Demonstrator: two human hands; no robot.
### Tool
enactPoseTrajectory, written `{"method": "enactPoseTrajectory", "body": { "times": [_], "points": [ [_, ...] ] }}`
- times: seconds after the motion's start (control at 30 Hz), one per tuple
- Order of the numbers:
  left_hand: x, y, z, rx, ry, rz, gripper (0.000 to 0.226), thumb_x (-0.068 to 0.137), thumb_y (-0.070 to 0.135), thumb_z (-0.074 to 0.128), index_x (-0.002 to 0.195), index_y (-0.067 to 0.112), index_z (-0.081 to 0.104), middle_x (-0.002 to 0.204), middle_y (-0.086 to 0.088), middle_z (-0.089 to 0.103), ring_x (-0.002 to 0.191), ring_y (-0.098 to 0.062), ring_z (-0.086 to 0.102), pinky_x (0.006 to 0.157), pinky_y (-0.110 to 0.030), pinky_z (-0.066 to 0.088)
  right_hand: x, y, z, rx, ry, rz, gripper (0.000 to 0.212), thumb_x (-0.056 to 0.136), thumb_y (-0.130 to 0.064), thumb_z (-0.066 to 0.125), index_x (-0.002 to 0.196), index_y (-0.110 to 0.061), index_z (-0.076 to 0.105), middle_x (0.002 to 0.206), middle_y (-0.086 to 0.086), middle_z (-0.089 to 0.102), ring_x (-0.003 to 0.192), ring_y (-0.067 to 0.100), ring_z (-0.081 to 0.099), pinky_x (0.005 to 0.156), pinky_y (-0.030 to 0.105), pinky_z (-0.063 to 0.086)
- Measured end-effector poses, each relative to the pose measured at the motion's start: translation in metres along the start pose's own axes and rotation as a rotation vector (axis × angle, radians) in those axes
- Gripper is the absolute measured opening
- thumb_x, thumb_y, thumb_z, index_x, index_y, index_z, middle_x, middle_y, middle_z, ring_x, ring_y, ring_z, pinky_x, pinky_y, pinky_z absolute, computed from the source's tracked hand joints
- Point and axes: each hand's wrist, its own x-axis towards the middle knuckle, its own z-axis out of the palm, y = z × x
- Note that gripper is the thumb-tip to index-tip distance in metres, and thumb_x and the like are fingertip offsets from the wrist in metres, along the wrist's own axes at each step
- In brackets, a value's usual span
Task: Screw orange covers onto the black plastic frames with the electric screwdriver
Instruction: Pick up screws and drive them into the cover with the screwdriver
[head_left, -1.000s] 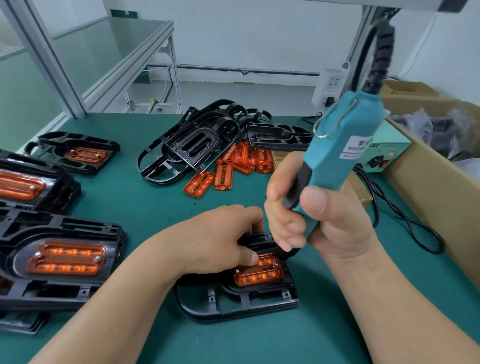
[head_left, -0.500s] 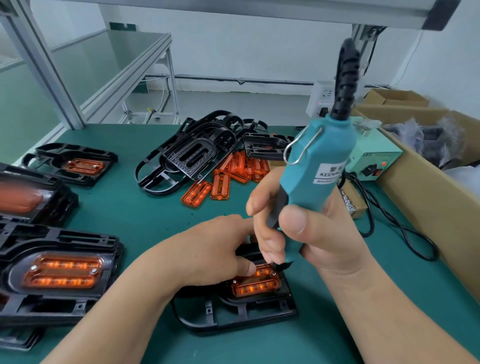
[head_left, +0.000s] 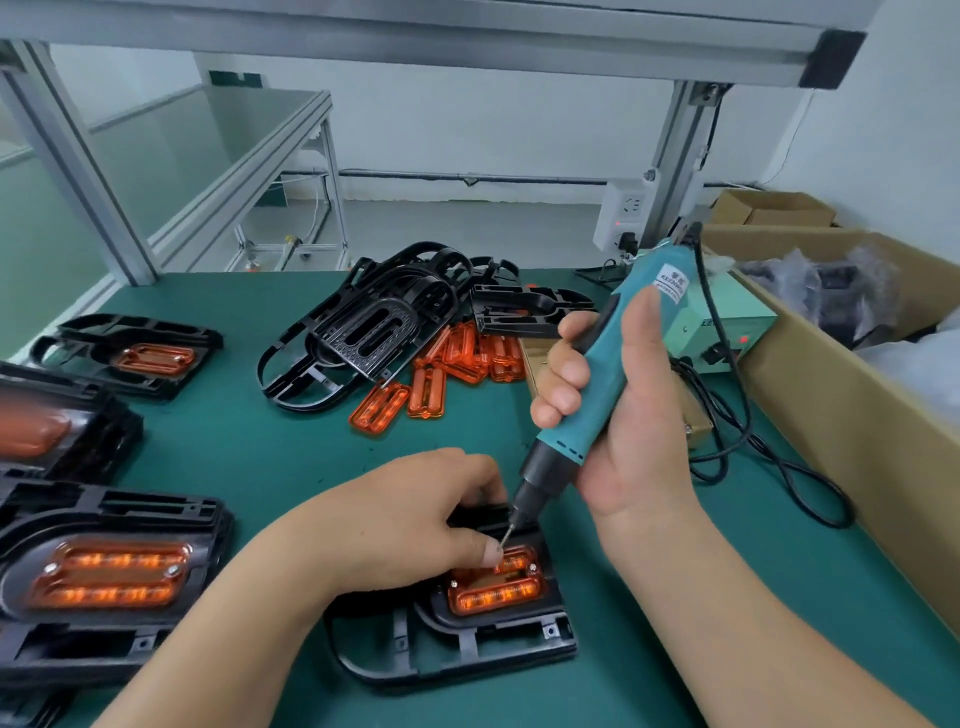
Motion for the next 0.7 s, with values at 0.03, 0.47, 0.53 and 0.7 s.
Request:
{"method": "enactPoseTrajectory", "body": {
  "times": [0.03,0.47,0.53,0.7],
  "points": [
    [0.000,0.000,-0.001,0.004,0.002,-0.009,0.034,0.088,0.056,0.074,0.113,0.047,0.053,0.108,0.022,0.054,0.099,0.011,0.050,0.079,-0.012,0.038,0.002,0.002,-0.002,0.011,0.055,0.002,0.052,0.095,-0.068,0.056,0.089,-0.017,0.067,0.065,-0.004,0.050,0.050,0.009,0.050,0.049,0.024,0.048],
    [-0.022,0.048,0.019,0.564,-0.142,-0.135,0.141,0.073,0.071,0.078,0.165,0.018,-0.014,0.150,-0.001,0.025,0.144,-0.024,0.026,0.125,-0.045,0.024,0.014,0.000,-0.017,0.045,0.228,-0.018,0.053,0.091,-0.069,0.060,0.088,-0.017,0.067,0.067,-0.002,0.050,0.052,0.011,0.050,0.050,0.025,0.049],
    [-0.018,0.053,0.020,0.616,-0.156,-0.186,0.137,0.078,0.066,0.078,0.165,0.012,-0.012,0.152,-0.005,0.024,0.145,-0.027,0.026,0.125,-0.048,0.023,0.015,0.001,-0.018,0.038,0.233,-0.021,0.053,0.092,-0.069,0.060,0.089,-0.017,0.067,0.067,-0.002,0.050,0.052,0.011,0.050,0.050,0.026,0.049],
    [-0.020,0.054,0.025,0.676,-0.180,-0.214,0.135,0.081,0.065,0.077,0.164,0.008,-0.013,0.155,-0.008,0.023,0.145,-0.032,0.026,0.126,-0.054,0.019,0.018,0.000,-0.022,0.047,0.253,-0.044,0.052,0.089,-0.068,0.063,0.090,-0.016,0.066,0.067,-0.002,0.050,0.053,0.012,0.050,0.050,0.026,0.048]
  ]
}}
